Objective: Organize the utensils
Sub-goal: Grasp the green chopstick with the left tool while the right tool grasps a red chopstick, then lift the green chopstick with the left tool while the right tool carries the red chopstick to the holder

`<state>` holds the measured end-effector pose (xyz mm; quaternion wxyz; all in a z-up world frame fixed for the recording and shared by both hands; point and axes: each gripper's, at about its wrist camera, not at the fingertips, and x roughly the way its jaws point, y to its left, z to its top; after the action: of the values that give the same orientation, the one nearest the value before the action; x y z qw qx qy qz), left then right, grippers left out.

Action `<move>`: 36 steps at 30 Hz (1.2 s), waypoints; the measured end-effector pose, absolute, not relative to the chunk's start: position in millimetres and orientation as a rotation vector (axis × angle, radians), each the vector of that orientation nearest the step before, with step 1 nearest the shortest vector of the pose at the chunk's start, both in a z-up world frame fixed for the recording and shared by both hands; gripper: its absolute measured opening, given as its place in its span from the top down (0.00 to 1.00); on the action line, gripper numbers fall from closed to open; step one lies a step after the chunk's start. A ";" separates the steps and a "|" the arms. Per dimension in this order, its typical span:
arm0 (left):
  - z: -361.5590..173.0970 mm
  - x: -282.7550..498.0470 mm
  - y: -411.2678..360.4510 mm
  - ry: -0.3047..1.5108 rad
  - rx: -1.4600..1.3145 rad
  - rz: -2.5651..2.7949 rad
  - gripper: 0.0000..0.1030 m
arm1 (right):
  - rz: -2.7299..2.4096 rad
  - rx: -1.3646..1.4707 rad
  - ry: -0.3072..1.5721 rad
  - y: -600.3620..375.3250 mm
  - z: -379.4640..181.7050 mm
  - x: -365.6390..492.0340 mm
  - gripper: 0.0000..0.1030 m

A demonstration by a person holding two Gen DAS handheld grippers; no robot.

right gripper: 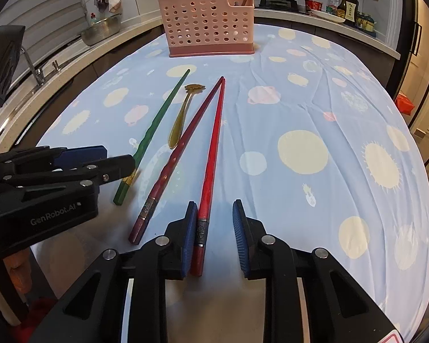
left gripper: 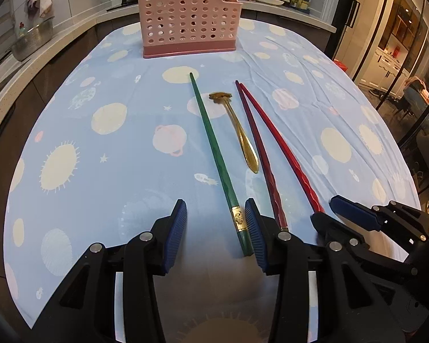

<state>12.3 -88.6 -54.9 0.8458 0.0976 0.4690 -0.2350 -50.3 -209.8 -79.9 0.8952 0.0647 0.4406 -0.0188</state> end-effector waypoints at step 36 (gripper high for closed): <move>20.9 18.1 -51.4 0.854 0.094 -0.498 0.93 | -0.019 0.199 0.694 -238.6 5.0 -51.7 0.93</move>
<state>18.1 -51.4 20.9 0.8793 0.0451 0.4095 -0.2389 -51.7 -238.6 5.0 0.9355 0.0975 0.3394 -0.0091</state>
